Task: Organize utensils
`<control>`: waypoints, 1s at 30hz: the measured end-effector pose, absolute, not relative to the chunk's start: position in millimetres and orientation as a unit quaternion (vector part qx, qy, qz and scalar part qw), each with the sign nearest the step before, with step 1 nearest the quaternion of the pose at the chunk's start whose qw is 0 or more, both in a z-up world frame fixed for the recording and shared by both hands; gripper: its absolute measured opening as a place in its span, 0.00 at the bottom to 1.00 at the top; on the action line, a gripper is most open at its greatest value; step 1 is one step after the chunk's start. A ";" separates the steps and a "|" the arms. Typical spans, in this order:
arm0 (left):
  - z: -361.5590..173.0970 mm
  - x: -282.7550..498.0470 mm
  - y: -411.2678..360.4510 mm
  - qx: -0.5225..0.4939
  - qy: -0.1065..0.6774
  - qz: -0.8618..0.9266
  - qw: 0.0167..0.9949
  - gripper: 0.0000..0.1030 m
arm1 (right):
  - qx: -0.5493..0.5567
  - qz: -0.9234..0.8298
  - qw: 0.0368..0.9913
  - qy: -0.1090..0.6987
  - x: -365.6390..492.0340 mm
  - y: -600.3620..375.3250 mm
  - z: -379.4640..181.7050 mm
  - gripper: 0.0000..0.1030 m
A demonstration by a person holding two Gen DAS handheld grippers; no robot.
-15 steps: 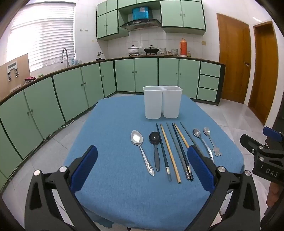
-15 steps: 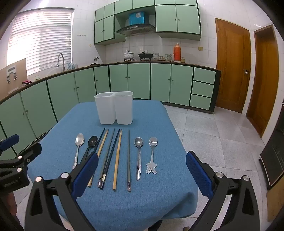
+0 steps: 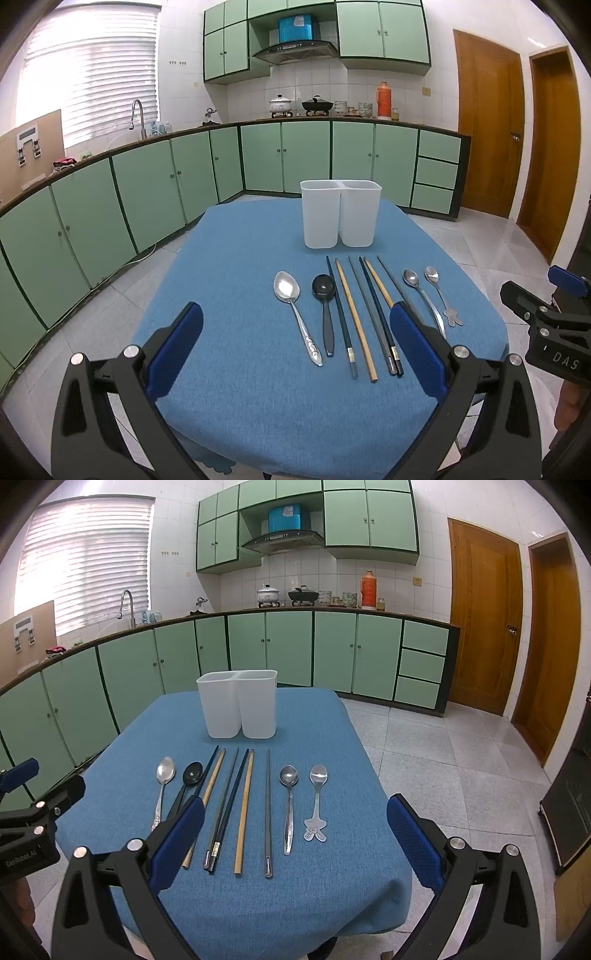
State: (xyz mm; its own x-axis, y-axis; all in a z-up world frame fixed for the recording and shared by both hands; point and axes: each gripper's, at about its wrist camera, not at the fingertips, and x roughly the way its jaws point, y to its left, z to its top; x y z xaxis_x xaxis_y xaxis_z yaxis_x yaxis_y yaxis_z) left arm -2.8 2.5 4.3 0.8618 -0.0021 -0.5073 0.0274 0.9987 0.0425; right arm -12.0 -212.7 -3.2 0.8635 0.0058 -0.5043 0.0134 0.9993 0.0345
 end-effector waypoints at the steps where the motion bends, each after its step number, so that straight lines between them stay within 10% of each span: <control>1: 4.9 -3.2 2.8 0.024 0.263 -0.007 0.965 0.95 | 0.019 -0.002 0.965 0.261 -12.1 -212.7 -3.2 0.94; 30: 4.5 -4.0 5.8 0.023 0.261 -0.006 0.965 0.95 | 0.018 -0.002 0.965 0.261 -11.1 -213.0 -4.0 0.94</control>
